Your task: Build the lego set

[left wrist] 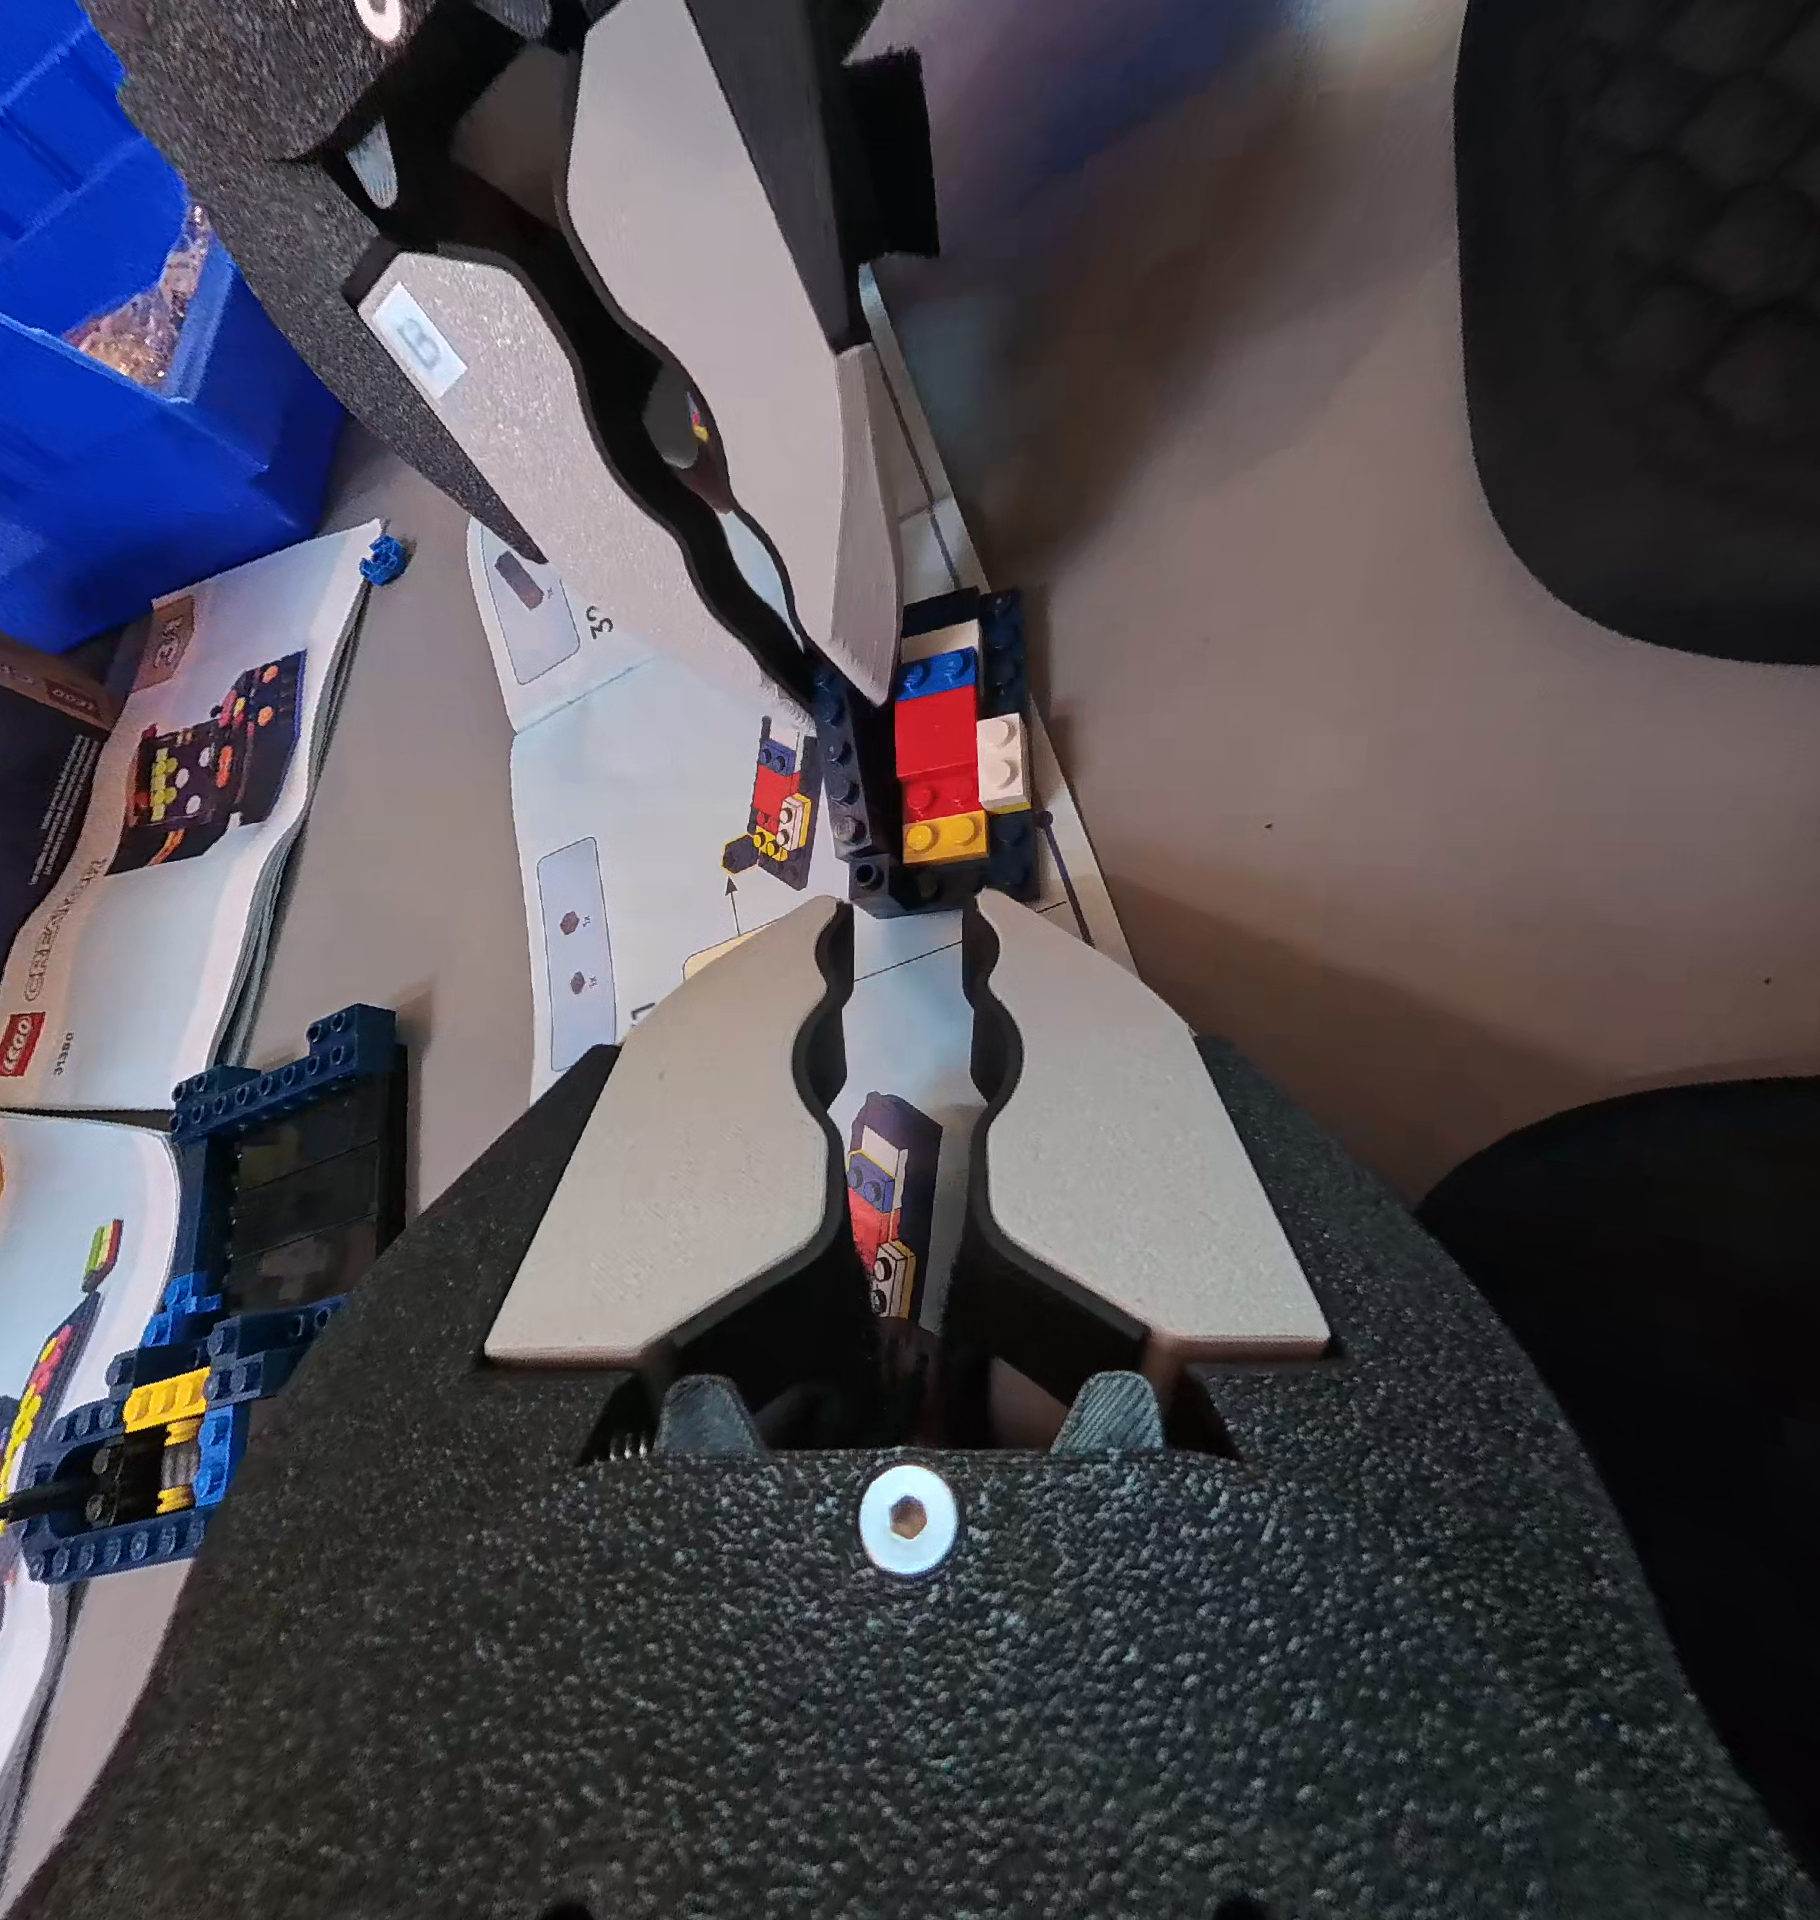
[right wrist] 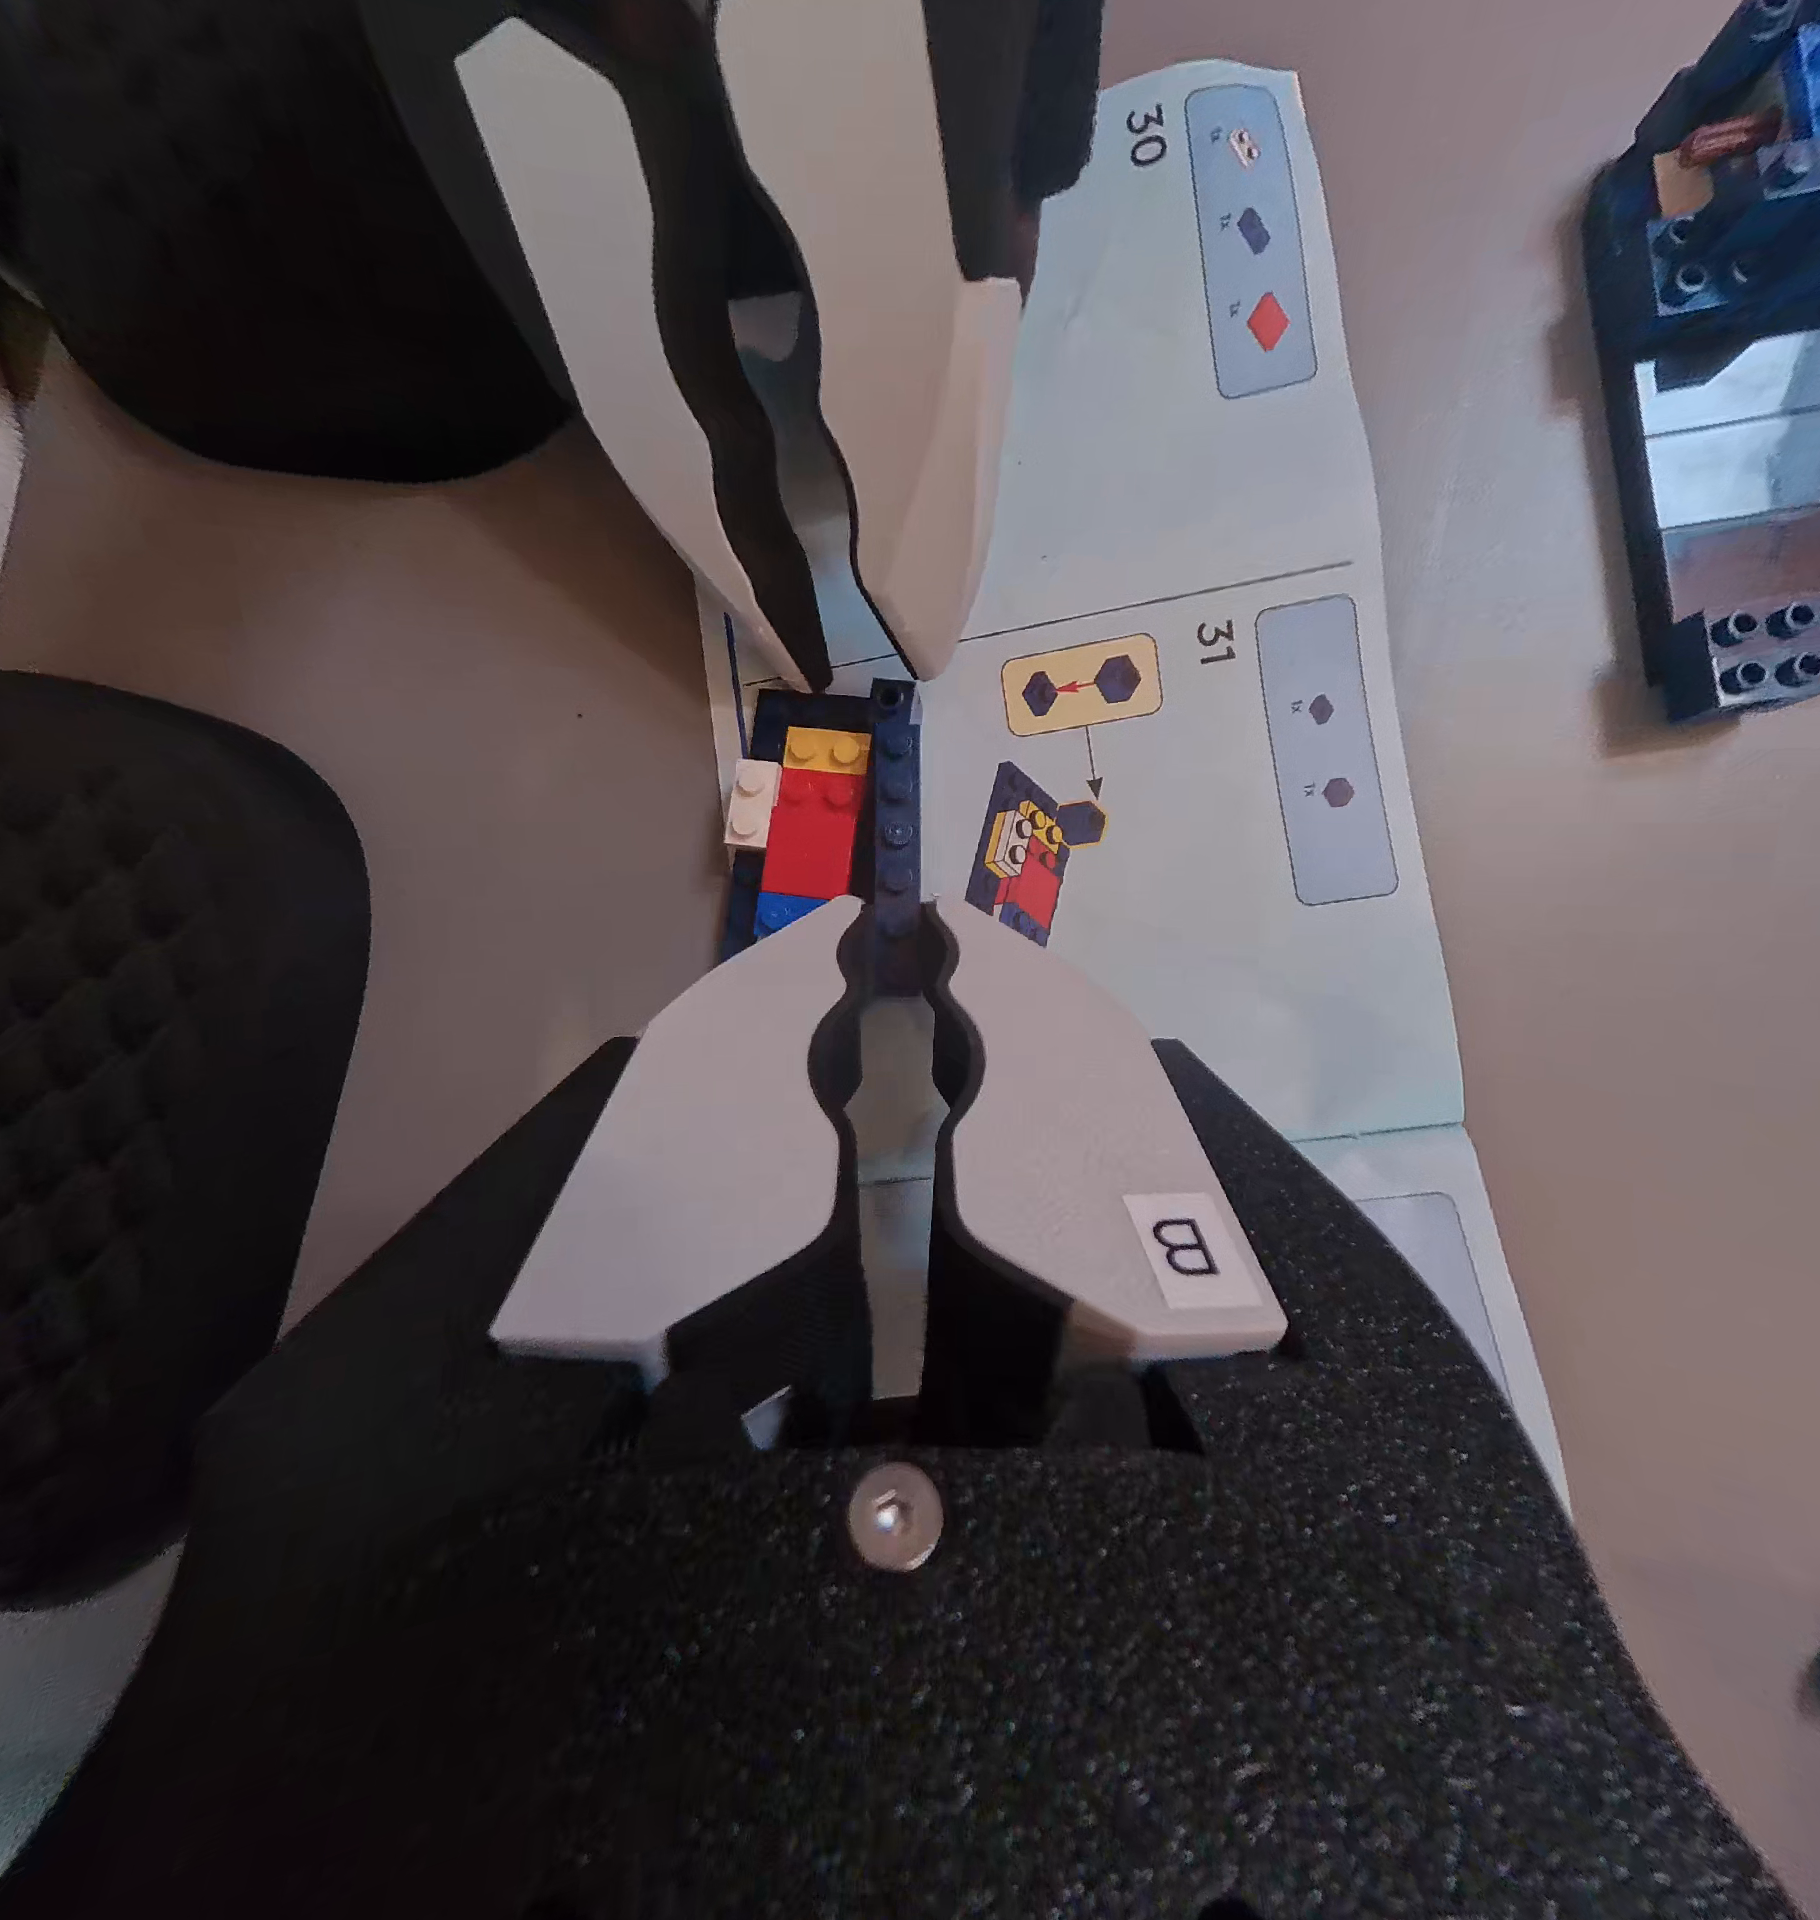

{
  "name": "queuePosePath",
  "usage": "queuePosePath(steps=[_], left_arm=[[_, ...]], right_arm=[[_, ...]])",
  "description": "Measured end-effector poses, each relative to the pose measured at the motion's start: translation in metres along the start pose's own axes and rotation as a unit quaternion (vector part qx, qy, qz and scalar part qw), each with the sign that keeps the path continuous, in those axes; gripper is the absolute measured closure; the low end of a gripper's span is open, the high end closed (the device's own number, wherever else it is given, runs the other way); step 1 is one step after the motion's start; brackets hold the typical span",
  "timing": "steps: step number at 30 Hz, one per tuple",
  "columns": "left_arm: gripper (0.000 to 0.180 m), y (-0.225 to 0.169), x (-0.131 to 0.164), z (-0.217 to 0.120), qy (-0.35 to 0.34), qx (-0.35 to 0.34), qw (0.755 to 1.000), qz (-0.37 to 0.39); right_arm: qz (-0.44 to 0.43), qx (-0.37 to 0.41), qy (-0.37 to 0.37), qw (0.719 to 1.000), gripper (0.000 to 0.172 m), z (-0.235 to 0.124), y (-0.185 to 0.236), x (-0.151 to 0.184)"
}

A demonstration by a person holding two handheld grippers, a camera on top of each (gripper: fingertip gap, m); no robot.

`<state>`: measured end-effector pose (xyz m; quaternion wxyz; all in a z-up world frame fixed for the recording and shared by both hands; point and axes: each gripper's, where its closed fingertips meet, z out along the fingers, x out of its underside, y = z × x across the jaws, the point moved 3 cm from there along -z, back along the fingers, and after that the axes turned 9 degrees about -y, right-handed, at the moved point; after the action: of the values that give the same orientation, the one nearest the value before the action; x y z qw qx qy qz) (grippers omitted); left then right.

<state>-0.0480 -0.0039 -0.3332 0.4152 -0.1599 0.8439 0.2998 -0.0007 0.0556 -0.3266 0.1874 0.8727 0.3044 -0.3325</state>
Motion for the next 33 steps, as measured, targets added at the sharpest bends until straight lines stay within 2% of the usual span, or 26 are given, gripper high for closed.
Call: queuePosePath(steps=[4,9,13,18,21,26,30,33], left_arm=[[0.158,0.003,-0.003,-0.003,-0.016,-0.002,1.0,-0.016],[0.16,0.02,-0.021,-0.007,-0.078,0.003,0.993,-0.092],[0.164,0.019,-0.018,0.003,-0.05,0.046,0.989,-0.131],[0.179,0.011,-0.016,0.011,-0.032,0.08,0.986,-0.139],[0.18,0.01,-0.015,0.011,-0.031,0.083,0.987,-0.137],[0.178,0.008,-0.012,0.012,-0.02,0.082,0.989,-0.12],[0.177,0.007,-0.014,0.011,-0.026,0.086,0.989,-0.116],[0.177,0.006,-0.013,0.01,-0.025,0.09,0.989,-0.112]], right_arm=[[0.023,-0.018,0.004,1.0,0.164,0.0,0.004,-0.002],[0.034,-0.017,0.011,0.999,0.164,-0.001,0.003,-0.003],[0.034,-0.017,0.017,0.999,0.164,0.0,0.006,-0.003],[0.034,-0.012,0.026,0.999,0.164,0.002,0.007,0.002],[0.036,-0.019,0.02,0.999,0.164,0.004,0.008,0.003],[0.051,-0.052,0.0,0.997,0.153,-0.001,0.016,-0.002],[0.058,-0.048,-0.004,0.997,0.164,-0.002,0.016,-0.003],[0.081,-0.04,0.0,0.996,0.159,0.0,0.011,-0.002]])
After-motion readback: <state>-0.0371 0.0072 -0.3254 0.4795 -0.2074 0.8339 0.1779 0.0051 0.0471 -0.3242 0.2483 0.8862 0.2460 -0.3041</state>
